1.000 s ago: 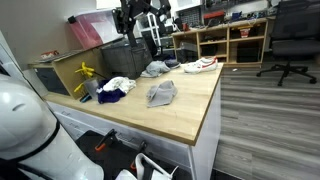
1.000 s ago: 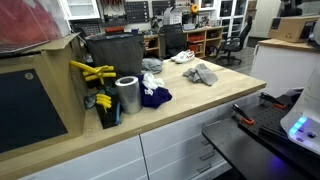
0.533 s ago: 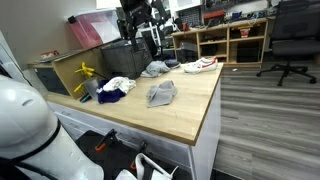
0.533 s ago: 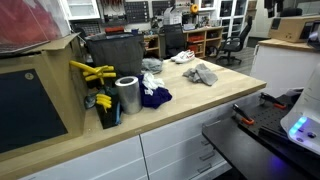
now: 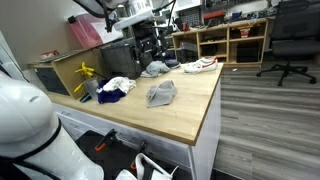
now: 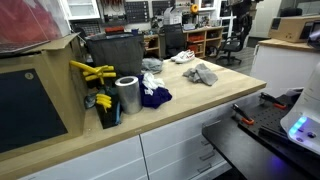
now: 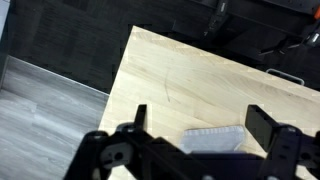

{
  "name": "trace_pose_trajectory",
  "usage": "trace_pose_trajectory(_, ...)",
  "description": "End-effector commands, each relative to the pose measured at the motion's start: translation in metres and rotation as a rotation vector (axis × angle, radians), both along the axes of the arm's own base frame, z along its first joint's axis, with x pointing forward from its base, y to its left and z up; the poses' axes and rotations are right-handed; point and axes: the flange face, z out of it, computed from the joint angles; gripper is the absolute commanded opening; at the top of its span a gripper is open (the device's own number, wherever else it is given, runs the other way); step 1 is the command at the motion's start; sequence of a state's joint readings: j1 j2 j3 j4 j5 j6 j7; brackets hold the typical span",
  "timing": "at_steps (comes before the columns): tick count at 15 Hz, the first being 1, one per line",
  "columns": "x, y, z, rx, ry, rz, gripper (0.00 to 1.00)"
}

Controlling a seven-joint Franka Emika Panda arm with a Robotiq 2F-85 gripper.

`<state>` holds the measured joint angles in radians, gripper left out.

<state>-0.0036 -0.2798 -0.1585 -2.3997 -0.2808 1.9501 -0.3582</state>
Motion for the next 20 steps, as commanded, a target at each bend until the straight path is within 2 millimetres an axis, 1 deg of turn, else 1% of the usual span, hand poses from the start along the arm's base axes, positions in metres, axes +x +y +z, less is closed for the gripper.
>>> trace_pose_trajectory(1,0.03,0.0,-0.033,0.05,0.025,-0.006,1.0)
trace_pose_trajectory(5,0.048,0.013,-0.081,0.095,0.058,-0.023,1.0)
trace_pose_trajectory(6,0.053,0.019,-0.096,0.103,0.068,-0.021,1.0)
trace_pose_trajectory(9,0.068,0.035,-0.129,0.107,0.085,-0.008,1.0)
trace_pose_trajectory(12,0.082,0.051,-0.159,0.101,0.11,0.011,1.0)
trace_pose_trajectory(15,0.092,0.07,-0.186,0.09,0.141,0.031,1.0)
trace_pose_trajectory(18,0.098,0.089,-0.212,0.093,0.16,0.047,1.0)
trace_pose_trajectory(20,0.1,0.103,-0.226,0.086,0.163,0.069,1.0)
